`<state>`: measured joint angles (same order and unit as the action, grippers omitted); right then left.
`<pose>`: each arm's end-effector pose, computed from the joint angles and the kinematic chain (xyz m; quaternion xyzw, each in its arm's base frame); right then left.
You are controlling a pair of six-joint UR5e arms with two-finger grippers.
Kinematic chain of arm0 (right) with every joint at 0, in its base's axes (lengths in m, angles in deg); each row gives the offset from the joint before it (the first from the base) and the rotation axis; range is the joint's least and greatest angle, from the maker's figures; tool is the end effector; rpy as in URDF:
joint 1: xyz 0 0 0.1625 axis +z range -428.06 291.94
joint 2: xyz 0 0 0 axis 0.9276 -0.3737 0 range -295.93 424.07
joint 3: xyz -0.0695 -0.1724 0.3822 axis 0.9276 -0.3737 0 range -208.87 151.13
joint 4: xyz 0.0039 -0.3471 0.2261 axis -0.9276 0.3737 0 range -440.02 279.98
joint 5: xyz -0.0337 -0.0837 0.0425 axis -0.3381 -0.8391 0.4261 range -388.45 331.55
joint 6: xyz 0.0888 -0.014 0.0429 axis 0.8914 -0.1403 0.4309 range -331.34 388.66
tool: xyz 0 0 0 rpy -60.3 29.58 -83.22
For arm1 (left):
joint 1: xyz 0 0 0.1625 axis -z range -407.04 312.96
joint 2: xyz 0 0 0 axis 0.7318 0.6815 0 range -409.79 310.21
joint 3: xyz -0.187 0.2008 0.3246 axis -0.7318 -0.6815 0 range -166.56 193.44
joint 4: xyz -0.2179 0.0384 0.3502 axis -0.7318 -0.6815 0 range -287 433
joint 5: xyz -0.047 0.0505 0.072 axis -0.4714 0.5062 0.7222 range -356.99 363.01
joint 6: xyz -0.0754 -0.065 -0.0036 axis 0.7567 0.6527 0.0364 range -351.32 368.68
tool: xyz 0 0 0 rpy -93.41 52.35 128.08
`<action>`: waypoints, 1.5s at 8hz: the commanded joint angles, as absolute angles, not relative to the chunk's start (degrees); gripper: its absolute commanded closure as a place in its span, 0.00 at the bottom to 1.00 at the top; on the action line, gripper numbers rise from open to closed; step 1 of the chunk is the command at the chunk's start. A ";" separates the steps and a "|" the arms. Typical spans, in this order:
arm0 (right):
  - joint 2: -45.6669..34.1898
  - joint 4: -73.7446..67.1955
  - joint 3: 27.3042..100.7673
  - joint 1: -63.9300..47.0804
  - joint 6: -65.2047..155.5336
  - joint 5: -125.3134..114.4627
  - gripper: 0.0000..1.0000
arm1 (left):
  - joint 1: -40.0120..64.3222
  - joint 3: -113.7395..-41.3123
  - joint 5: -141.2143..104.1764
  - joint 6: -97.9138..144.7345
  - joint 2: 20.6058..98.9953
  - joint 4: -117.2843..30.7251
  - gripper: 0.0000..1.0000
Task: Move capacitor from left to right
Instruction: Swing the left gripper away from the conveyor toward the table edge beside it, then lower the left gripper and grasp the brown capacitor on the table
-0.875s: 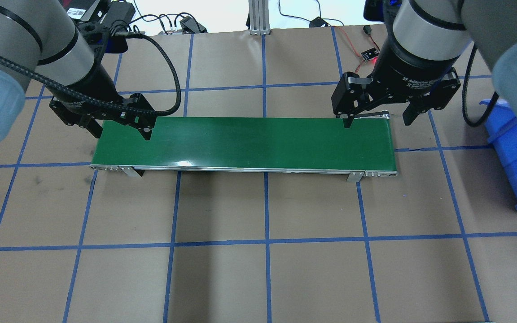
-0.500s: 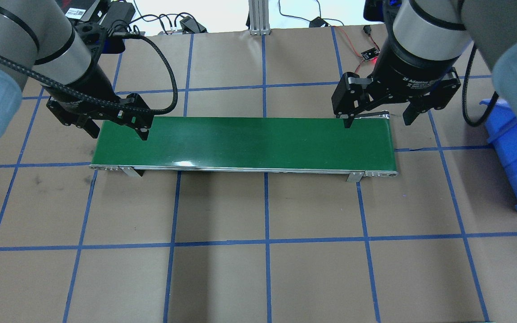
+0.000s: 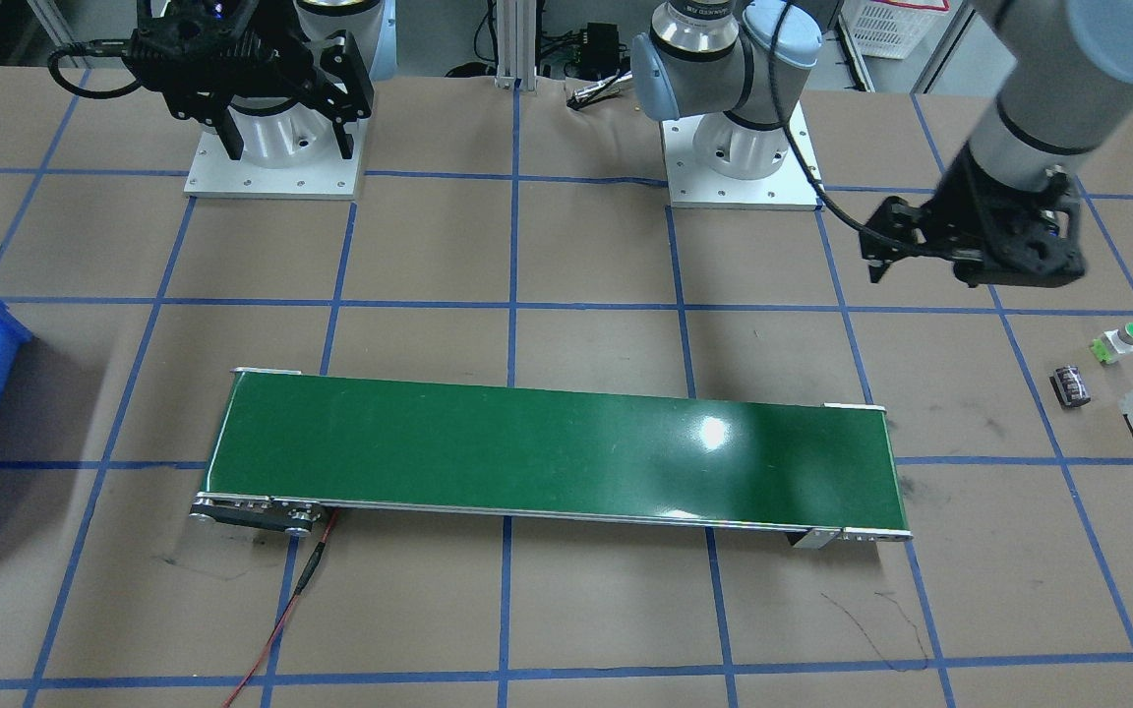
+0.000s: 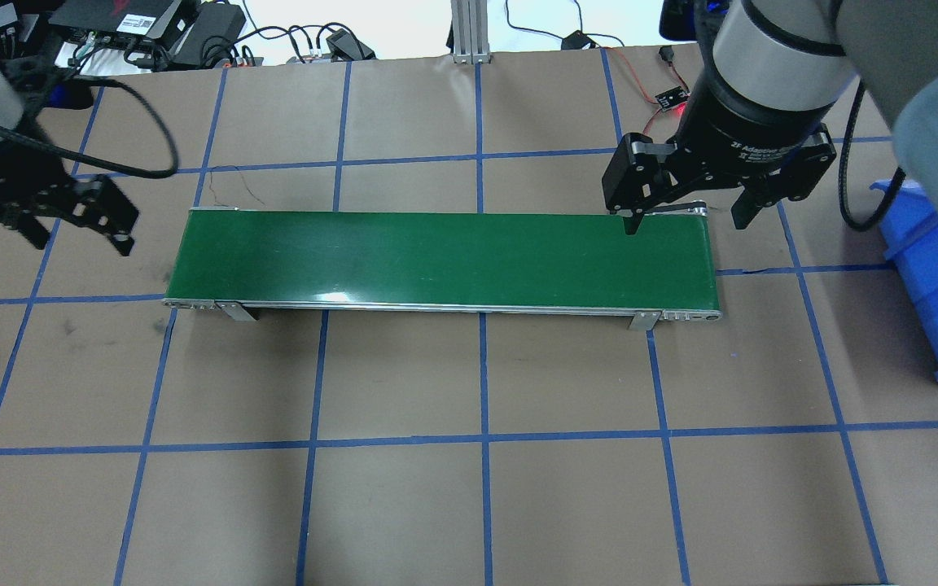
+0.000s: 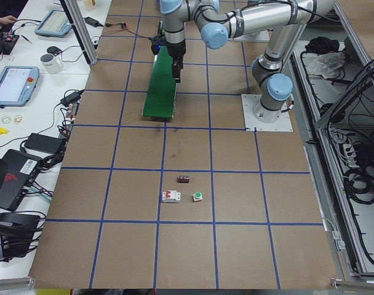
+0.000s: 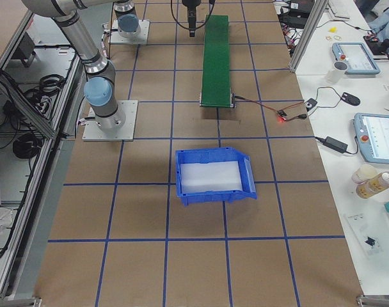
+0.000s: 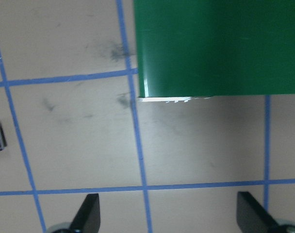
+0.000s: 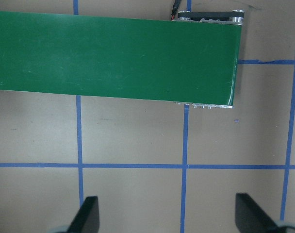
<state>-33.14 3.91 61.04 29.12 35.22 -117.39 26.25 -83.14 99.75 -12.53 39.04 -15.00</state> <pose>0.1887 -0.4173 0.5366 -0.0054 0.9999 -0.0095 0.0104 0.0203 -0.4904 0.4457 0.0409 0.9970 0.0472 0.0459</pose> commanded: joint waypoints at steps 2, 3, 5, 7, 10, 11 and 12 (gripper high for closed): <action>-33.14 3.65 61.04 29.15 35.17 -117.39 0.00 | 4.06 -83.32 100.83 -24.54 49.66 -6.84 0.00; -33.14 3.65 61.04 29.15 35.25 -117.39 0.00 | 0.37 -83.32 101.01 -24.63 53.44 -4.89 0.00; -33.22 3.65 61.13 29.15 35.43 -117.39 0.00 | -2.12 -83.32 104.17 -24.63 59.34 1.36 0.00; -33.22 3.65 61.13 29.15 35.43 -117.30 0.00 | -3.44 -83.41 104.26 -26.11 61.91 1.54 0.00; -33.14 3.74 61.04 29.15 35.34 -117.22 0.00 | -4.06 -83.32 107.66 -27.26 65.60 2.86 0.00; -33.14 3.74 61.13 29.15 35.34 -117.22 0.00 | -4.15 -83.41 109.17 -27.01 65.95 2.95 0.00; -33.14 3.74 61.13 29.15 35.34 -117.30 0.00 | -4.24 -83.41 109.27 -27.00 65.96 3.30 0.00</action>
<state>-33.14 3.73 61.11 29.15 35.35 -117.22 -3.98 -83.39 107.59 -26.88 65.33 2.77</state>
